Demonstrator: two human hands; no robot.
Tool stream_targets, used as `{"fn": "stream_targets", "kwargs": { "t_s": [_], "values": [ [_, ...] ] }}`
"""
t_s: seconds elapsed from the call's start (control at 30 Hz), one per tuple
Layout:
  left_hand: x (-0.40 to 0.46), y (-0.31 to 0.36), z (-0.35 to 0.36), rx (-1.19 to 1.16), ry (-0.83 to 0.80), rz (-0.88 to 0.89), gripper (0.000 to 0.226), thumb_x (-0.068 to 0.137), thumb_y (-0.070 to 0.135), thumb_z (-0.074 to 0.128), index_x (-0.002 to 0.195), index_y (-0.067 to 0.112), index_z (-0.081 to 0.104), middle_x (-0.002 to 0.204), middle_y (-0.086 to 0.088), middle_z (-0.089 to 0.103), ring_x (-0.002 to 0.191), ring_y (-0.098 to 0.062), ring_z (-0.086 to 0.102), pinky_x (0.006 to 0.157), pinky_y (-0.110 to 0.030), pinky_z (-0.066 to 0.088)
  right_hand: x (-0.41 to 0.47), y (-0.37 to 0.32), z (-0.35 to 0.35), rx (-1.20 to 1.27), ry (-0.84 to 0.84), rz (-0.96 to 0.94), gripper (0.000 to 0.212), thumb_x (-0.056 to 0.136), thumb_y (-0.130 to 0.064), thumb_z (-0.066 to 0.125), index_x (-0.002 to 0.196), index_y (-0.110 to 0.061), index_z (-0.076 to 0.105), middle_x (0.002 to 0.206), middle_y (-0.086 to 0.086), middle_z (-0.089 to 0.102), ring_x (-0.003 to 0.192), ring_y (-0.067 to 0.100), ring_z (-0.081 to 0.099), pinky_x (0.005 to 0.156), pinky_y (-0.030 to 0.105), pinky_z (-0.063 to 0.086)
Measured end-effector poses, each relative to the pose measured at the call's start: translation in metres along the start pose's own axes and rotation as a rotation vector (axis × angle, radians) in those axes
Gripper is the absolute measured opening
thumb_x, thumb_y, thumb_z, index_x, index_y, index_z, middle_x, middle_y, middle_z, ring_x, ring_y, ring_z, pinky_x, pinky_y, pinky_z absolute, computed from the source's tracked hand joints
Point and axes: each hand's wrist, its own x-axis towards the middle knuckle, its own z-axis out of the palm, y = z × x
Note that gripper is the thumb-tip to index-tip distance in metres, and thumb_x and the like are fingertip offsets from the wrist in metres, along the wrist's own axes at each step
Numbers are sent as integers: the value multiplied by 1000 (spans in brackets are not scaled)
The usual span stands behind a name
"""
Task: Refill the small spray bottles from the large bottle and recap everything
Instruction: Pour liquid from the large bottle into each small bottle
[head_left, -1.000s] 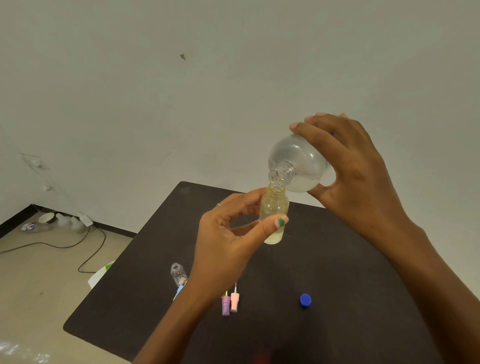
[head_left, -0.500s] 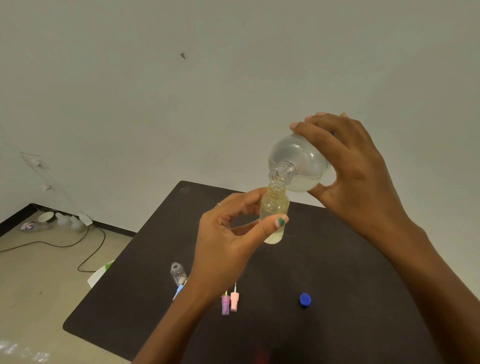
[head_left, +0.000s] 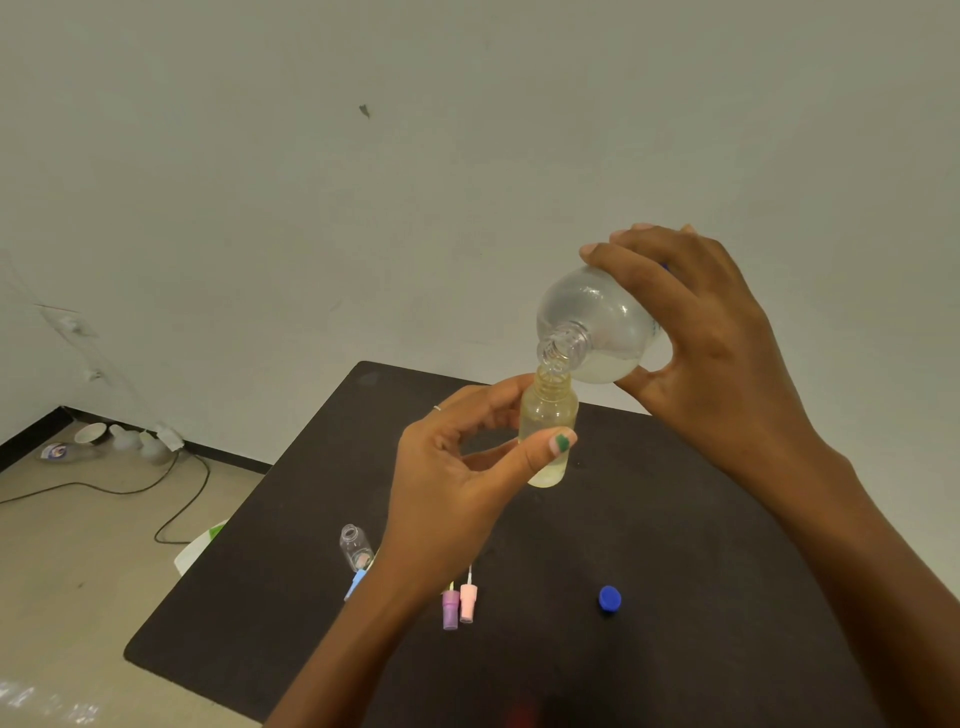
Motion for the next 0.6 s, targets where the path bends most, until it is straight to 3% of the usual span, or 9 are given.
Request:
{"fn": "stream_targets", "kwargs": {
  "t_s": [0.6],
  "values": [
    [-1,0,0,16,7,-2,33,71,23,72,102,33,65,99,14,70,93,-4,66,73,-8,49,0,-1,0,3,1,0,63,74,-14,79,130,-13,51,128,14,53,122,30,46,111,39,28]
  ]
}}
